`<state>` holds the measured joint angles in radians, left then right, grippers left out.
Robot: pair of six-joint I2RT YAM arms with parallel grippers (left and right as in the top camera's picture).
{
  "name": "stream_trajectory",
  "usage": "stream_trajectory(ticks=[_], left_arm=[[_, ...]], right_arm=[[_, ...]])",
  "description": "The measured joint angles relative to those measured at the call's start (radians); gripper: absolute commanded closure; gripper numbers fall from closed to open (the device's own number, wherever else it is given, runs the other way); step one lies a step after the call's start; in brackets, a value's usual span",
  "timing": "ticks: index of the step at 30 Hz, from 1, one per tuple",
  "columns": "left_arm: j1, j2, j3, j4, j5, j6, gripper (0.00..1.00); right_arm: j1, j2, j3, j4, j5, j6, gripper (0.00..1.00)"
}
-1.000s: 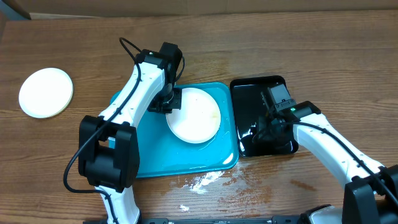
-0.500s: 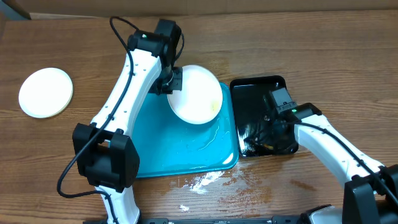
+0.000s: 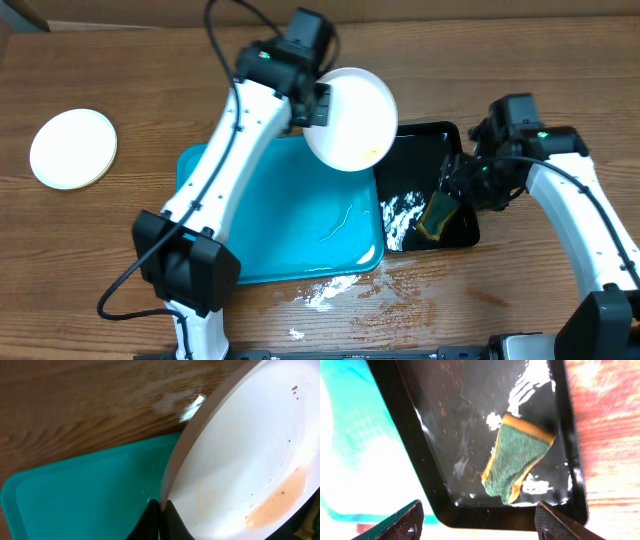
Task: Clean dirty plates on tray and stack at the side
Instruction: 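Lift the scrubbed white plate off the teal tray with the left gripper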
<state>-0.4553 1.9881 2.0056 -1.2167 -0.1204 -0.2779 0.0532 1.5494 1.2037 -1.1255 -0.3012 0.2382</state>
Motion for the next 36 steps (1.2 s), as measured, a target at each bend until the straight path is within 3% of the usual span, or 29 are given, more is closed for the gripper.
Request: stream_trajectory(ticks=[9,17,23,25,26,27,29,36], left_arm=[[-0.236,0.0,0.0,0.221,-0.299,0.076,0.96],[-0.439,0.0,0.0,0.266,-0.668,0.18,0.96],[-0.46,0.0,0.0,0.267,-0.769,0.186,0.96],[-0.46,0.0,0.0,0.267,-0.784,0.186,0.96],[-0.461,0.0,0.0,0.264,-0.79,0.188,0.96],[-0.462,0.0,0.0,0.261,-0.792,0.189,0.96],[-0.467,0.0,0.0,0.252,-0.797,0.196,0.96],[-0.475,0.0,0.0,0.242,-0.777,0.203,0.96]], right_arm=[[-0.041,0.0,0.01,0.01,-0.092,-0.06,0.28],[-0.077,0.0,0.01,0.04,-0.058,-0.047,0.27],[-0.136,0.0,0.01,0.082,-0.069,-0.029,0.25],[-0.137,0.0,0.01,0.108,-0.089,-0.027,0.33],[-0.138,0.0,0.01,0.136,-0.116,-0.023,0.45],[-0.138,0.0,0.01,0.153,-0.134,-0.024,0.69],[-0.14,0.0,0.011,0.237,-0.243,-0.021,0.96],[-0.144,0.0,0.012,0.408,-0.422,0.034,0.96]])
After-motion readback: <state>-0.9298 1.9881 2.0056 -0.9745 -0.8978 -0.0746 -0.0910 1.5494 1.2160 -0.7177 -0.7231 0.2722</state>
